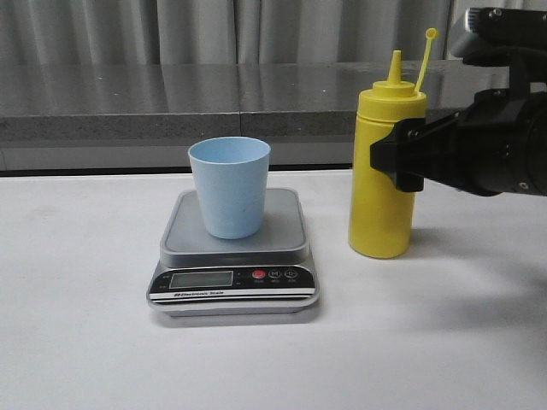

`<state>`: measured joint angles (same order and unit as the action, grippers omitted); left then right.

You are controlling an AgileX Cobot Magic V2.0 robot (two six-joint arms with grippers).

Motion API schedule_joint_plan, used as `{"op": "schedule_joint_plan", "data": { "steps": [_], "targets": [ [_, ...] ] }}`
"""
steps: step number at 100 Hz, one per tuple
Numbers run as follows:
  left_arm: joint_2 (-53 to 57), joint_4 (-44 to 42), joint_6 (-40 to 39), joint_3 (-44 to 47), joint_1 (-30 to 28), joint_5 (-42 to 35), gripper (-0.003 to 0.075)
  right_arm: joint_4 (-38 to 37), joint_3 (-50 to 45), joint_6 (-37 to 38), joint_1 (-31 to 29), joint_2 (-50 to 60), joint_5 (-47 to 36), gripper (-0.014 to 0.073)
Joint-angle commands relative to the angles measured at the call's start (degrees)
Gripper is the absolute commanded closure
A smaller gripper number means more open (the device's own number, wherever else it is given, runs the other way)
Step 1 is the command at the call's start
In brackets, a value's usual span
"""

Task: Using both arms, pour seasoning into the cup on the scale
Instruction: 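Move the right gripper to the yellow bottle and grasp its body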

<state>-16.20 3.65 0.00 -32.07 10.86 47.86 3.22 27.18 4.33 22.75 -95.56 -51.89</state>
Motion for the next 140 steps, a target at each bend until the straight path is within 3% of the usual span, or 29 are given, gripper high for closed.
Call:
{"op": "schedule_joint_plan", "data": {
  "steps": [1, 110, 122, 140],
  "targets": [
    [-0.61, 0.24, -0.57, -1.60, -0.33, -4.71, 0.0740, -0.75, 1.48, -0.34, 0.00, -0.08, -7.87, -0.0028],
    [-0.61, 0.24, -0.57, -1.60, -0.33, -4.71, 0.0740, -3.22, 13.38, 0.29, -0.11, -8.75, -5.18, -0.0023],
    [-0.61, 0.24, -0.57, -1.60, -0.33, -4.71, 0.0740, -3.22, 13.38, 0.29, -0.11, -8.75, -5.18, 0.0062],
    [-0.61, 0.24, -0.57, -1.60, -0.33, -4.71, 0.0740, -3.22, 13.33, 0.29, -0.11, -8.75, -5.23, 0.0283]
  ]
}}
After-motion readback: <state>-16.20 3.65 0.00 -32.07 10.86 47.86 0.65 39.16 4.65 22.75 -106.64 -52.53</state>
